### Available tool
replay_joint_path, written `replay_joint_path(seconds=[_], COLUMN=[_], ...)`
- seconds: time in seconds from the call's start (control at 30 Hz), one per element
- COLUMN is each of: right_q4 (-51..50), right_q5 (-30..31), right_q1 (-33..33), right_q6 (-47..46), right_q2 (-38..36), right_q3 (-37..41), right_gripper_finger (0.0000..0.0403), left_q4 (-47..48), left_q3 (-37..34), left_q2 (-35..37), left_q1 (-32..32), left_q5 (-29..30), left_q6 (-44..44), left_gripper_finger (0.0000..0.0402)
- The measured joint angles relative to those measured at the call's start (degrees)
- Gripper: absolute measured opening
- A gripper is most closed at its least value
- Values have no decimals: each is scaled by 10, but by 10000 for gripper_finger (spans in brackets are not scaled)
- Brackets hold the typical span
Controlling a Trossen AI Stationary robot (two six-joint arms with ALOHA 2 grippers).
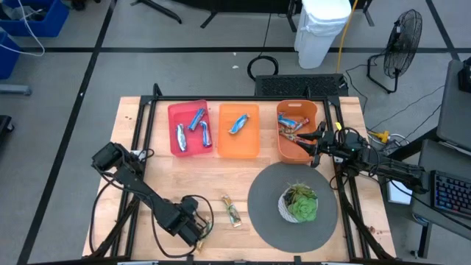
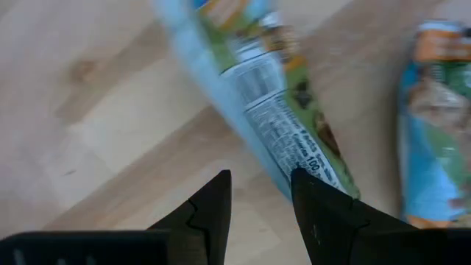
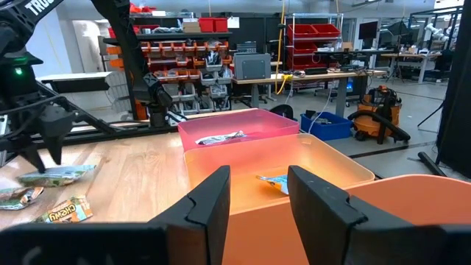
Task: Pick and place Granola Bars by type
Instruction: Put the top left yellow granola bar into the left orange bin
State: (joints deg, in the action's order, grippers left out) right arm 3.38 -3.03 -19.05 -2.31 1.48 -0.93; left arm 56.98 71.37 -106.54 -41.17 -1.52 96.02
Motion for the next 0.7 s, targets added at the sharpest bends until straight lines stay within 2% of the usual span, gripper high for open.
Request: replay_joint_path(seconds=[0.23, 0.5, 0.7], right_q4=[0, 0, 0], right_q5=[0, 0, 0], right_q1=[0, 0, 0], right_q6=[0, 0, 0], right_q2=[0, 0, 0], right_q3=[0, 0, 0], right_gripper_finger=[128, 128, 128], left_q4=[-20, -60, -70], left_q3=[0, 0, 0], left_q2=[0, 0, 0], left_q1=[0, 2, 3], left_q5=[0, 0, 28], left_q6=[7, 81, 85], left_gripper_finger=[147, 147, 147])
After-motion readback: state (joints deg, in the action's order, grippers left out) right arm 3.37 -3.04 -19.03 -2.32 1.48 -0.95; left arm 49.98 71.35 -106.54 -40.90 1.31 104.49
